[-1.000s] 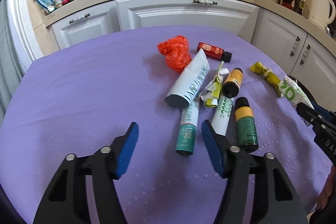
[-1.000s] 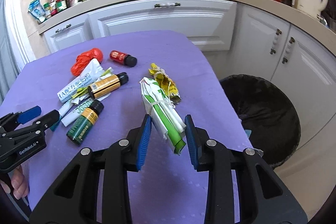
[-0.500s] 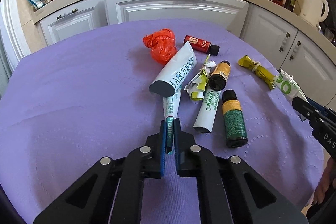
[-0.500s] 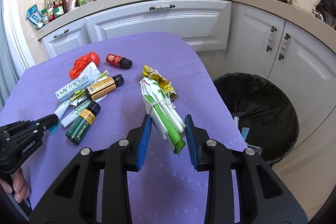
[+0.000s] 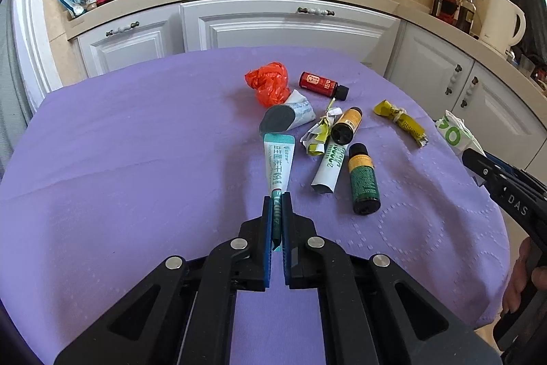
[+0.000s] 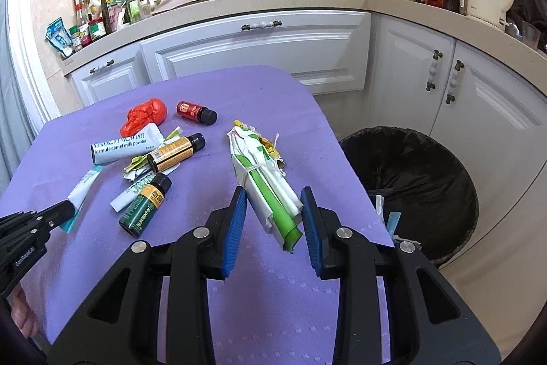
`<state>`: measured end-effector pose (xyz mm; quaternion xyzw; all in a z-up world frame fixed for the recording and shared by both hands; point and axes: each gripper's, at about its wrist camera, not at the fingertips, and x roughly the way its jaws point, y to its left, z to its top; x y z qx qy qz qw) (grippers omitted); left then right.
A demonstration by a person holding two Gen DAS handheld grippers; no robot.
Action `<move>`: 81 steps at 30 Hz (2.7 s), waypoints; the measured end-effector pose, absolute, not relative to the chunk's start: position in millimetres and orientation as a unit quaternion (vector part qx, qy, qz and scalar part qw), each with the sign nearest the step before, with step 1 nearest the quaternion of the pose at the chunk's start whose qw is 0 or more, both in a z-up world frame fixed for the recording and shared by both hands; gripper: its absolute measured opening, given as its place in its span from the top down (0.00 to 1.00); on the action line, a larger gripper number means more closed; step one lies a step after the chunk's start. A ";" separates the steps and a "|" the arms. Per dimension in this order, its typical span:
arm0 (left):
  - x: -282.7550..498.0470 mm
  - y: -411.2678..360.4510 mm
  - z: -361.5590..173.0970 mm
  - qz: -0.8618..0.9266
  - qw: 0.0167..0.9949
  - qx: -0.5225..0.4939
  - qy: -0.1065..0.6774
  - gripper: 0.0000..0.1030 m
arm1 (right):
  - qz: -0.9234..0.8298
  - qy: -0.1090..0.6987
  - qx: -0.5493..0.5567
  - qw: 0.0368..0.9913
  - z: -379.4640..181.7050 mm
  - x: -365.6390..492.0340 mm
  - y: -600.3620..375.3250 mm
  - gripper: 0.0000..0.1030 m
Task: Collect trash
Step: 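Carry the green-and-white packet and teal tube over the black bin with both grippers, then open both grippers over the black bin to drop the packet and tube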
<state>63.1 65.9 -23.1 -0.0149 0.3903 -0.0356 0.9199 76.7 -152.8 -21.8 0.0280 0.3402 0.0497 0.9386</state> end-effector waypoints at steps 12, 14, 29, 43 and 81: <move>53.9 62.6 -10.1 -0.041 0.926 -0.017 0.376 0.95 | 0.039 0.327 0.037 0.944 -13.9 68.3 -164.7 0.69; 53.6 59.8 -6.1 -0.041 0.928 -0.018 0.369 0.95 | 0.034 0.323 0.040 0.945 -12.3 66.6 -168.2 0.69; 77.7 -4.5 13.0 -0.105 0.937 -0.007 0.332 0.95 | -0.043 0.290 0.058 0.954 1.7 63.7 -224.3 0.69; 113.9 -95.0 11.0 -0.163 0.934 0.024 0.316 0.95 | -0.118 0.287 0.075 0.948 -7.1 77.2 -292.0 0.69; 172.7 -192.6 -28.8 -0.187 0.914 0.072 0.352 0.58 | -0.161 0.302 0.110 0.933 -49.7 116.1 -358.3 0.54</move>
